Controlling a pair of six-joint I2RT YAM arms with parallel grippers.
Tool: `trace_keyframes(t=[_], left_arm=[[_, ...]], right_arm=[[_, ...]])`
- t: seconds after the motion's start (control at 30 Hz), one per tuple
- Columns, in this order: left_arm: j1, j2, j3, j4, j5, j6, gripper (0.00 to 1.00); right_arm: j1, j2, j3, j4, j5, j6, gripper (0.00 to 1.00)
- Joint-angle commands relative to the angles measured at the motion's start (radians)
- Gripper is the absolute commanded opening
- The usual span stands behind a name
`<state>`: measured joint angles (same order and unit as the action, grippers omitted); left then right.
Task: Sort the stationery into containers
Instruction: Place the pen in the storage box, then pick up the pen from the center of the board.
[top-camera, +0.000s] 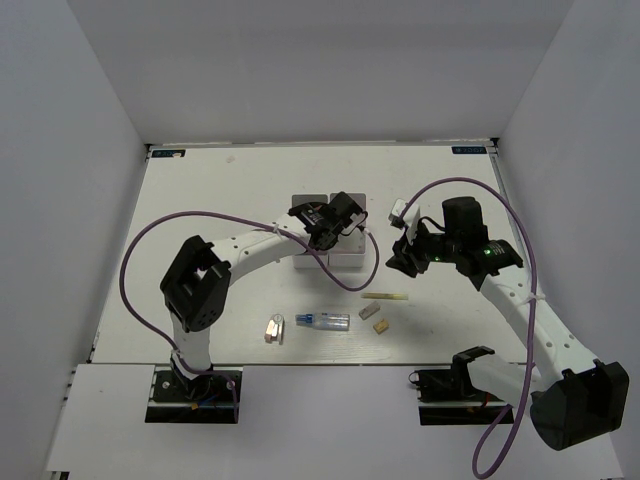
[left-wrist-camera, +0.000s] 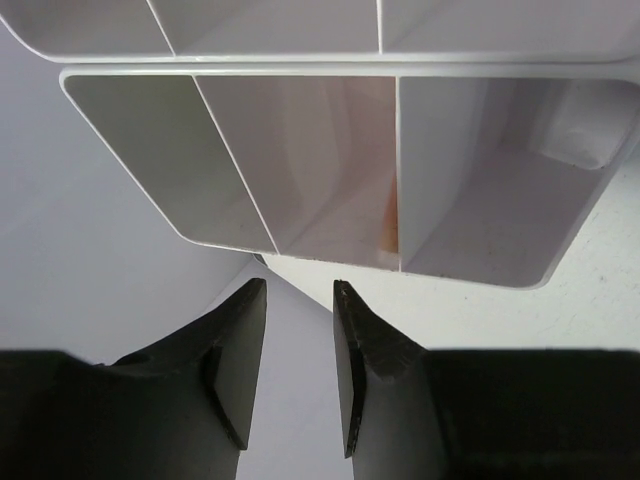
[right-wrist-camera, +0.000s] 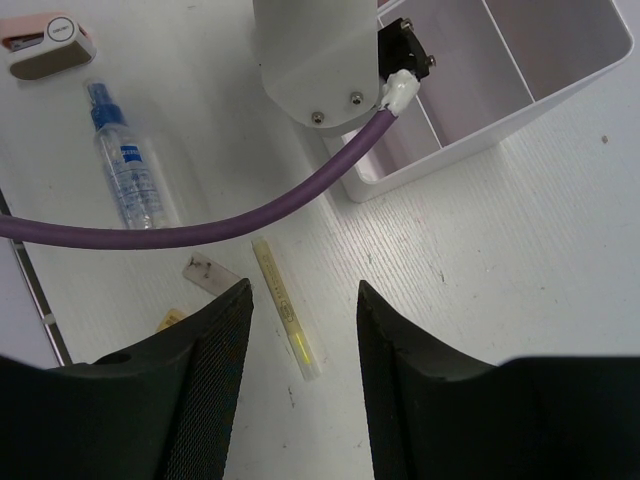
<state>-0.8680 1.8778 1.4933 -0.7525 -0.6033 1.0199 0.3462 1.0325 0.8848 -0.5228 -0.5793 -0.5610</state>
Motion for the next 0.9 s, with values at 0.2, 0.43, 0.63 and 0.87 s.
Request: trace_keyframes(t=[0.2,0.43,0.63,0.87], left_arm=[[0.003,-0.097,0.120,-0.074,-0.033,-0.183,0.33],[0.044,-0.316,0.174,-0.303,0.135,-0.602,0.00],[0.228,-0.708,-0.309,-0.096,0.500,-0.963,0.94],[0.354,-1.127,-0.738,0.048,0.625,-1.084,0.99]], right_arm=[[-0.007,-0.029,-0.003,-0.019,-0.008,-0.046,0.19],[-0.009,0.012,0.009,-0.175,-0.034,-0.270,0.49],[0.002,0.173,-0.041,-0.395,-0.096,-0.637,0.73],[0.011,0.358,-0.006,-0.330,-0.079,-0.767,0.52]])
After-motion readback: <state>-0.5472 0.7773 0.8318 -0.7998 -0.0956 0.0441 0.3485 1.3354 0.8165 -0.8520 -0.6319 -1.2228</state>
